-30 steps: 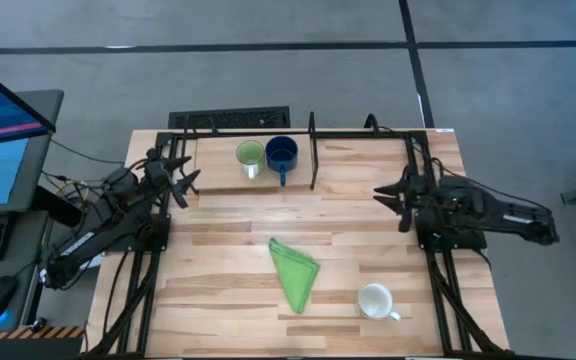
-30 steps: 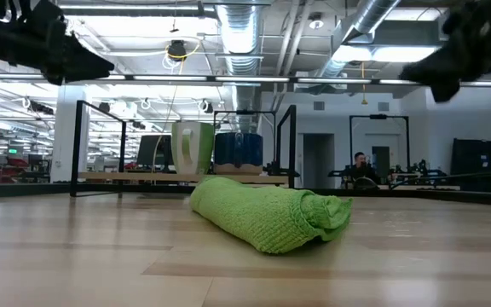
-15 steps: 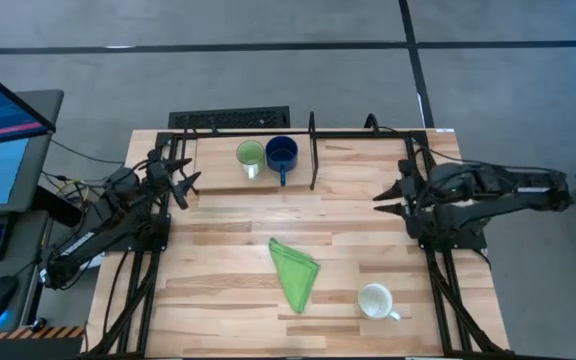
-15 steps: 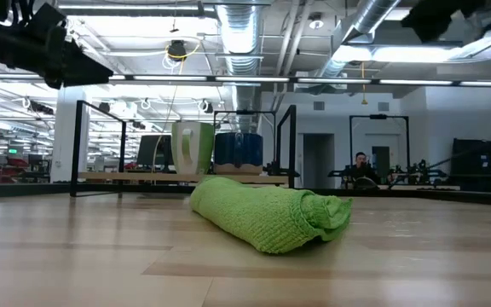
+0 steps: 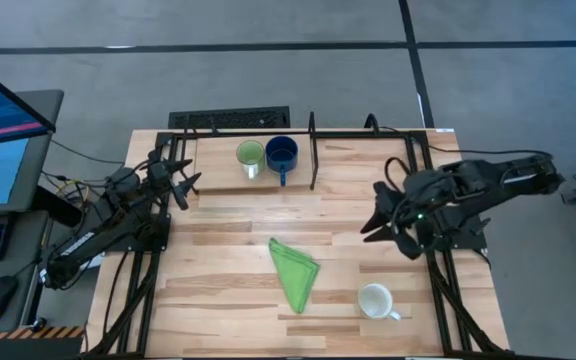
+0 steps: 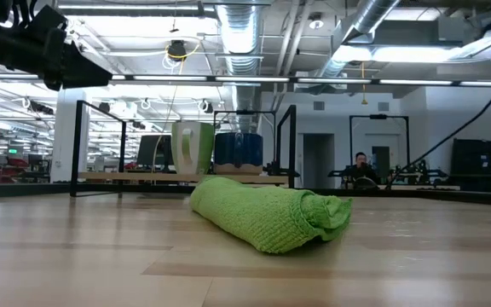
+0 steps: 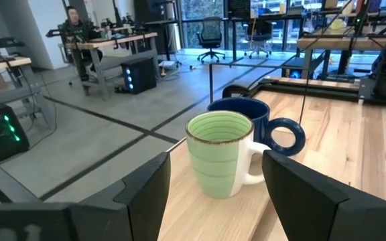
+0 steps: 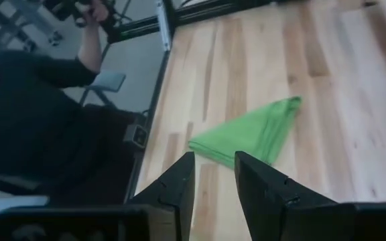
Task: Stack small to large cups/mugs on shelf
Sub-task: Move the white mug to the center of the table
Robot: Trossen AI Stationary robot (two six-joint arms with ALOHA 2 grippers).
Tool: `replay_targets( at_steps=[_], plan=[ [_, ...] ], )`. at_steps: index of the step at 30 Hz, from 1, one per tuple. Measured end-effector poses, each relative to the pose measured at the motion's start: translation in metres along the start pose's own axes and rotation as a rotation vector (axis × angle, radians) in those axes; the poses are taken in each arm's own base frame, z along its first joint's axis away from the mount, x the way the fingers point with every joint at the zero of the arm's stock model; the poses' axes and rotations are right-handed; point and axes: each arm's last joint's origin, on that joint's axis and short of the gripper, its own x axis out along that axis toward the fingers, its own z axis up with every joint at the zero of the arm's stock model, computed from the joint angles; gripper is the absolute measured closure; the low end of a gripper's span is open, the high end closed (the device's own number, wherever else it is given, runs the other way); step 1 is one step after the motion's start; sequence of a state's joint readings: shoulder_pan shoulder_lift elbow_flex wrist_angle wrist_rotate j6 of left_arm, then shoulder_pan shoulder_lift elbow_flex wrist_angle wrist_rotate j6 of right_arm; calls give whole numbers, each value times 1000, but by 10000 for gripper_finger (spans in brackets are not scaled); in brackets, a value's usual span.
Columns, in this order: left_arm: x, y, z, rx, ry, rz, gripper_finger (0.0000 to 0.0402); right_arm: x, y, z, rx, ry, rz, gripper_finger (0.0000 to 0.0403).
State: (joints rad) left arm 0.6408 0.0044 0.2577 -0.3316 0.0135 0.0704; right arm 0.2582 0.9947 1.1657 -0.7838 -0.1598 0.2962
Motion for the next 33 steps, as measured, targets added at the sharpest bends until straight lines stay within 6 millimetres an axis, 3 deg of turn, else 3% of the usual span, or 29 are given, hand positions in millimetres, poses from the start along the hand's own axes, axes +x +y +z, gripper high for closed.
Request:
replay_targets(
  at_steps=[14,24,28,33],
  plan=[
    [0,0,0,0,0,-1,173,34,0,2,-5,101,32,275],
    [0,0,0,16,0,-1,173,69,-22,5,62,188,-50,273],
    [0,0,-1,16,8,-1,173,83,-32,5,91,227,-81,243],
    [0,0,-1,16,16,-2,173,90,-33,-2,140,299,-97,171]
  ],
)
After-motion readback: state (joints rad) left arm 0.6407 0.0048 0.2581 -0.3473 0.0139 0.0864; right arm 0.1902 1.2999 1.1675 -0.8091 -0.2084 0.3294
